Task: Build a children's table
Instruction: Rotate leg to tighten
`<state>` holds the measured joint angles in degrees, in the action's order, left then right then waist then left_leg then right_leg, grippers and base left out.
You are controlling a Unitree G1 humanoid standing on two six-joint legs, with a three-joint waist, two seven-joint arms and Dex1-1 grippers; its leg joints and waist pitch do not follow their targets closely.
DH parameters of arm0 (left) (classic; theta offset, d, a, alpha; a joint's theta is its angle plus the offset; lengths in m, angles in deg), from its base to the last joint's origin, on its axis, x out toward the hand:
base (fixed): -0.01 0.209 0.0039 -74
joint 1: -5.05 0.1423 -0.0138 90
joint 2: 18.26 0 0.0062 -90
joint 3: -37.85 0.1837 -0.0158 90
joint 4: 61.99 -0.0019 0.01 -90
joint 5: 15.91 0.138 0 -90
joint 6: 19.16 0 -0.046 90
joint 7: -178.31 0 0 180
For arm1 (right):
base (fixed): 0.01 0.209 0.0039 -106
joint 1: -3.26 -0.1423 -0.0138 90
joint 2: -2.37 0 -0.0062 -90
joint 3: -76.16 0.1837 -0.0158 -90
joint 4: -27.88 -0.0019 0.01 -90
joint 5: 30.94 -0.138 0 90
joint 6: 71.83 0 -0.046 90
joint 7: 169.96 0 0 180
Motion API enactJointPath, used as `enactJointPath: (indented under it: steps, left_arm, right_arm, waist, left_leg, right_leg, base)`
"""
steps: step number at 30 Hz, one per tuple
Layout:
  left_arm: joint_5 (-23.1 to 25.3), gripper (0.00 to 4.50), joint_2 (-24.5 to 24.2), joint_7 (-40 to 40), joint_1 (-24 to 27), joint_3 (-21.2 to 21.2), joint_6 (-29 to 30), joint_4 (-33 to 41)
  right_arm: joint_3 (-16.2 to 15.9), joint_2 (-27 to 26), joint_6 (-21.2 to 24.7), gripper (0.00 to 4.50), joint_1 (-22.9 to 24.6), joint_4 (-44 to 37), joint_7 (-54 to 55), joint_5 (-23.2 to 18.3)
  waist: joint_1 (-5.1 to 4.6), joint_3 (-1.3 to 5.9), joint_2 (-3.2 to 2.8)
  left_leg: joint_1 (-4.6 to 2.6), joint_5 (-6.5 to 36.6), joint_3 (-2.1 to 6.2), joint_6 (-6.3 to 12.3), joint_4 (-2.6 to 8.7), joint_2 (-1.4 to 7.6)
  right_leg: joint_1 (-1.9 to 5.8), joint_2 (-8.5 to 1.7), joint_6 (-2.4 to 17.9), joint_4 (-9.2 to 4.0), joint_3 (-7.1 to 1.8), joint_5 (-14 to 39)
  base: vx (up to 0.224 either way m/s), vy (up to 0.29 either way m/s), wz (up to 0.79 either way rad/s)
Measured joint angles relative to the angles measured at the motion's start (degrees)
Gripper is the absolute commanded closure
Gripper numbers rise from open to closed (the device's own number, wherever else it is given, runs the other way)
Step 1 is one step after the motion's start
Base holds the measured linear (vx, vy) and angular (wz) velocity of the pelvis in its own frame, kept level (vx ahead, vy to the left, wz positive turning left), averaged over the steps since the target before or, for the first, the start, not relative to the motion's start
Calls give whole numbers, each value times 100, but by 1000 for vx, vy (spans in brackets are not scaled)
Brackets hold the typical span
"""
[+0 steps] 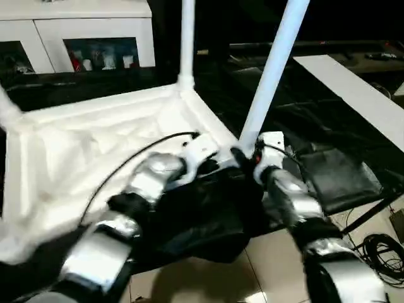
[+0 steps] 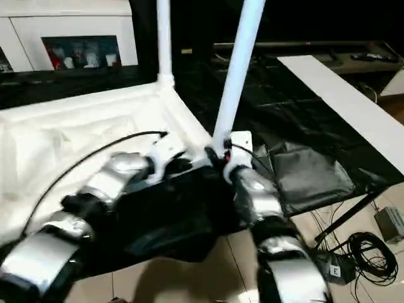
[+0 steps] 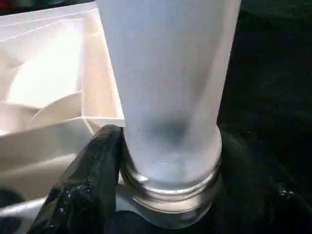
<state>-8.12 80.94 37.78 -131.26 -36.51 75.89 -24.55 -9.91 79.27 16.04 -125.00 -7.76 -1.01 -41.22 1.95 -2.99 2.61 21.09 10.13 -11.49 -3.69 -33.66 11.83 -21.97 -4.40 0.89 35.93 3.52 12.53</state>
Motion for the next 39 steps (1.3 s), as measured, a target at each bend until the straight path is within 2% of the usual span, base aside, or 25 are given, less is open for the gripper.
enactJointPath:
  steps: [6, 7, 8, 11, 15, 20, 24, 25, 26, 30, 32, 33, 36, 38, 39]
  left_arm:
    - [153, 450, 17, -16, -96, 35, -294, -227]
    - [154, 450, 7, 23, -96, 47, -327, -229]
    - [154, 450, -3, 33, -96, 48, -352, -230]
    - [156, 450, -48, 47, -109, 56, -434, -305]
    - [190, 450, -36, 37, -150, 57, -563, -424]
    - [204, 450, -56, 187, -143, 61, -786, -458]
    - [82, 450, -111, 294, -20, -34, -1134, -449]
    - [-21, 450, -129, 360, 43, -122, -1241, -437]
    - [-132, 406, -146, 449, 87, -209, -1234, -400]
    - [-559, 387, -192, 1023, 232, -416, -1066, 54]
    - [-726, 353, -222, 1246, 281, -460, -930, 402]
    - [-799, 353, -268, 1302, 295, -468, -852, 529]
    - [-927, 350, -575, 1507, 373, -572, -533, 961]
    - [-968, 310, -929, 1681, 535, -595, -297, 1327]
    - [-983, 310, -1051, 1760, 617, -598, -202, 1450]
  right_arm:
    - [23, -49, -301, 186, -52, 213, -59, 119]
    - [23, -25, -348, 130, -12, 203, -220, 116]
    - [26, -7, -394, 116, 12, 194, -307, 110]
    - [16, 1, -625, 96, 112, -103, -600, 53]
    - [-22, 64, -720, 66, 245, -610, -797, -23]
    - [-320, 628, -261, 66, 1023, -1773, -1603, -48]
    - [-689, 1246, 317, 66, 2001, -3066, -2683, -231]
    - [-766, 1338, 426, 66, 2181, -3221, -2883, -286]
    - [-806, 1390, 479, 63, 2289, -3338, -2987, -318]
    - [-957, 1404, 668, 63, 2372, -3804, -3191, -445]
    - [-1029, 1284, 692, 63, 2368, -3972, -3194, -506]
    - [-1051, 1229, 712, 63, 2363, -3990, -3178, -505]
    - [-1084, 1061, 828, 63, 2339, -4003, -3034, -466]
    - [-1104, 963, 851, 63, 2291, -4009, -2919, -455]
    - [-1115, 946, 866, 63, 2282, -4017, -2904, -455]
  waist:
    - [5, -9, -14]
    - [11, -10, -16]
    - [15, -13, -21]
    - [3, -14, -48]
    - [8, -13, -50]
    - [54, -10, -60]
    - [94, -10, -81]
    - [77, -13, -79]
    - [67, -17, -80]
    - [63, -32, -71]
    - [67, -32, -66]
    - [65, -32, -66]
    - [43, -39, -54]
    - [12, -40, -49]
    - [15, -40, -47]
  left_leg:
    - [7, -1, 0, 1, 1, 1]
    - [7, 0, 0, 1, 3, 1]
    - [7, 0, 1, 1, 4, 1]
    - [2, -2, 0, 1, 7, 2]
    - [0, -2, 1, 1, 4, 2]
    - [4, 2, 1, 6, 17, 1]
    - [5, -1, 1, 12, 22, 2]
    - [6, -1, 2, 10, 20, 4]
    - [9, 0, 4, 8, 17, 5]
    - [18, 2, 5, 7, 14, 4]
    - [21, 6, 4, 11, 16, 4]
    - [22, 7, 4, 12, 18, 4]
    - [30, 7, 2, 13, 24, 4]
    - [32, 5, 1, 15, 29, 4]
    - [32, 5, 1, 16, 32, 4]
  right_leg:
    - [-4, 1, 0, -4, 3, 0]
    - [-4, 1, 0, -5, 3, 0]
    - [-4, 1, 0, -5, 4, 0]
    - [-5, 1, 0, -2, 4, 0]
    - [-1, 2, 0, -4, 4, 0]
    - [1, 1, -1, -24, 7, 1]
    - [0, 3, -5, -25, 9, 3]
    - [-1, 6, -5, -24, 10, 3]
    - [-4, 6, -6, -22, 11, 3]
    - [-7, 5, -6, -27, 11, 2]
    - [-7, 5, -6, -35, 11, 2]
    - [-8, 5, -6, -38, 11, 2]
    - [-20, 5, -6, -38, 12, 2]
    - [-26, 6, -6, -38, 11, 3]
    - [-27, 6, -5, -38, 12, 4]
  base:
    - [0, 0, 0]
    - [0, 0, 0]
    - [0, 0, 0]
    - [0, 0, 0]
    - [0, 0, 0]
    - [0, 0, 0]
    - [0, 0, 0]
    - [0, 0, 0]
    - [0, 0, 0]
    - [0, 0, 0]
    - [0, 0, 0]
    - [0, 0, 0]
    - [0, 0, 0]
    - [0, 0, 0]
    - [0, 0, 0]
